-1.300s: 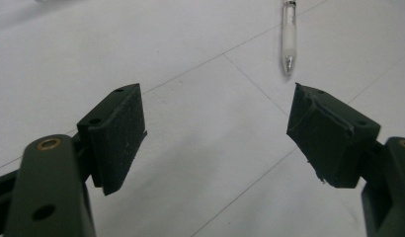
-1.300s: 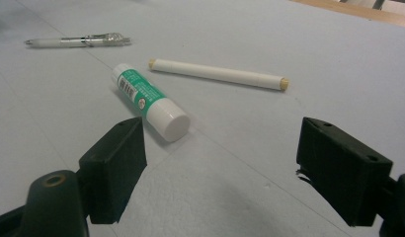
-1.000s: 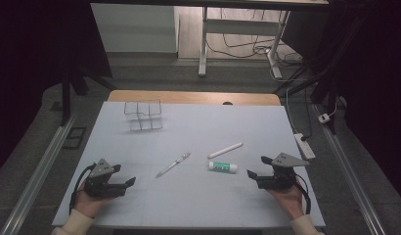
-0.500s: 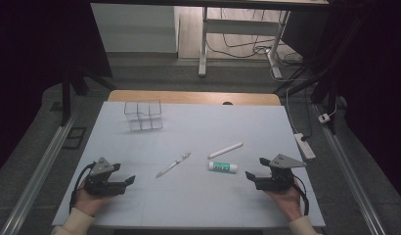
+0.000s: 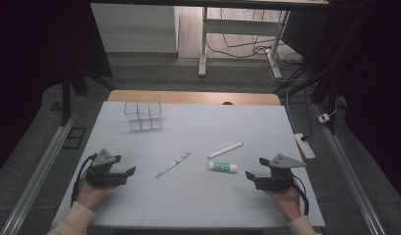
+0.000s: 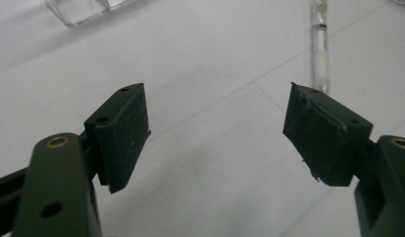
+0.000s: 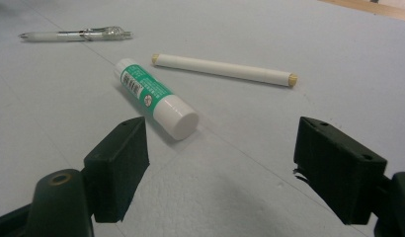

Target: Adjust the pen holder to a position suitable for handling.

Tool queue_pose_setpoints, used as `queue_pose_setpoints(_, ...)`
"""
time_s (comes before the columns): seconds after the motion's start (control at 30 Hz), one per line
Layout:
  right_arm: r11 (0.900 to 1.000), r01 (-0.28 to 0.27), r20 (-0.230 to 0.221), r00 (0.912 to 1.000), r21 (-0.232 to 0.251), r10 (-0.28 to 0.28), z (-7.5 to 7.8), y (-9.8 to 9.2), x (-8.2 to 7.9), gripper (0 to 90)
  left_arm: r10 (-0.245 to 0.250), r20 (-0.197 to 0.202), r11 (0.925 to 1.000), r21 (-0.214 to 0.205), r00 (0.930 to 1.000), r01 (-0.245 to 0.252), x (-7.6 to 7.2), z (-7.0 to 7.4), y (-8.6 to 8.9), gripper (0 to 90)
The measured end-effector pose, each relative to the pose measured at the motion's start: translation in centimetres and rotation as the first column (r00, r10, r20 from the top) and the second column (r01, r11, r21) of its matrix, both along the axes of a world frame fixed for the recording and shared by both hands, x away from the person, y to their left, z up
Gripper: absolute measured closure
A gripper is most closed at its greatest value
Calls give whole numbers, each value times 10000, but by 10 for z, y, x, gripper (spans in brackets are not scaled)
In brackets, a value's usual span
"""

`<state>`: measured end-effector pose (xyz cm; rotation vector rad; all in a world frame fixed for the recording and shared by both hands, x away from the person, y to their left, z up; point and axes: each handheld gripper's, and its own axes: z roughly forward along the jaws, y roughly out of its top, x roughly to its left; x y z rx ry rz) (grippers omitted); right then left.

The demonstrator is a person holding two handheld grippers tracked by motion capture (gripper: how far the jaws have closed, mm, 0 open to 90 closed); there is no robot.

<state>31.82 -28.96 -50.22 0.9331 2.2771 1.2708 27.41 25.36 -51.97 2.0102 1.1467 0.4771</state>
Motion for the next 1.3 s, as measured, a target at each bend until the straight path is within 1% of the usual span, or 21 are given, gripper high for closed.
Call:
queue_pose_setpoints(0.03,10000,12,17,10000,-8,-12,0,0,0,206,14,8,10000,59,10000,-14,5,0,0,257)
queue_pose_setpoints(0.1,10000,30,37,10000,3,-30,0,0,0,207,48,17,9999,101,10000,-48,7,0,0,263)
queue_pose_setpoints(0.2,10000,39,39,10000,-26,-39,1,-1,0,207,93,-10,9998,168,10000,-93,16,1,1,273)
queue_pose_setpoints(0.33,10000,81,24,10000,-19,-81,0,-1,1,212,50,-85,9999,156,10000,-48,22,0,1,292)
queue_pose_setpoints(0.43,9999,105,37,9999,-2,-105,-1,0,0,215,168,-178,9998,111,9997,-166,29,-3,3,303)
queue_pose_setpoints(0.53,9999,121,36,9999,28,-121,-2,0,0,217,258,-178,9996,136,9995,-256,33,-3,4,325)
queue_pose_setpoints(0.57,9999,121,36,9999,28,-121,-2,0,0,217,307,-198,9994,151,9993,-305,35,-2,5,325)
queue_pose_setpoints(0.6,9999,140,0,9999,-78,-140,-1,0,0,217,367,-199,9993,121,9991,-365,38,-1,6,332)
queue_pose_setpoints(0.67,9999,120,-5,9999,-55,-120,-2,1,1,218,451,-189,9989,159,9988,-448,42,1,7,361)
queue_pose_setpoints(0.7,10000,92,-10,10000,-36,-92,-2,1,1,218,563,-109,9982,219,9984,-561,47,6,9,373)
queue_pose_setpoints(0.77,9999,100,-9,9999,-45,-100,-3,1,1,218,601,-50,9979,228,9982,-600,49,8,10,388)
queue_pose_setpoints(0.8,9999,117,-15,9999,-53,-117,-3,1,1,219,622,22,9978,219,9981,-623,51,11,11,428)
queue_pose_setpoints(0.87,9999,126,-9,9999,-48,-126,-2,1,1,220,637,45,9978,158,9980,-637,55,14,12,463)
queue_pose_setpoints(0.93,9999,133,-8,9999,-60,-133,-2,0,1,220,666,86,9976,198,9977,-668,58,15,13,502)
queue_pose_setpoints(0.97,9999,133,-8,9999,-60,-133,-2,0,1,220,671,102,9974,246,9977,-673,60,16,13,502)
queue_pose_setpoints(1.0,9998,132,-33,9999,-114,-133,-3,0,1,221,690,114,9974,183,9976,-692,63,17,14,553)
queue_pose_setpoints(1.07,9998,128,-49,9999,-128,-129,-3,0,1,221,707,106,9972,229,9974,-709,65,17,14,596)
queue_pose_setpoints(1.1,9998,128,-49,9999,-128,-129,-3,0,1,221,751,122,9967,285,9971,-754,67,17,14,596)
queue_pose_setpoints(1.13,9998,147,-34,9999,-125,-147,-3,0,1,223,815,113,9958,405,9966,-819,70,19,16,652)
queue_pose_setpoints(1.27,9997,174,-15,9998,-151,-174,-3,0,1,224,915,186,9948,440,9956,-923,76,25,20,772)
queue_pose_setpoints(1.3,9997,174,-25,9998,-142,-174,-3,0,2,224,976,175,9934,581,9951,-984,80,28,22,802)
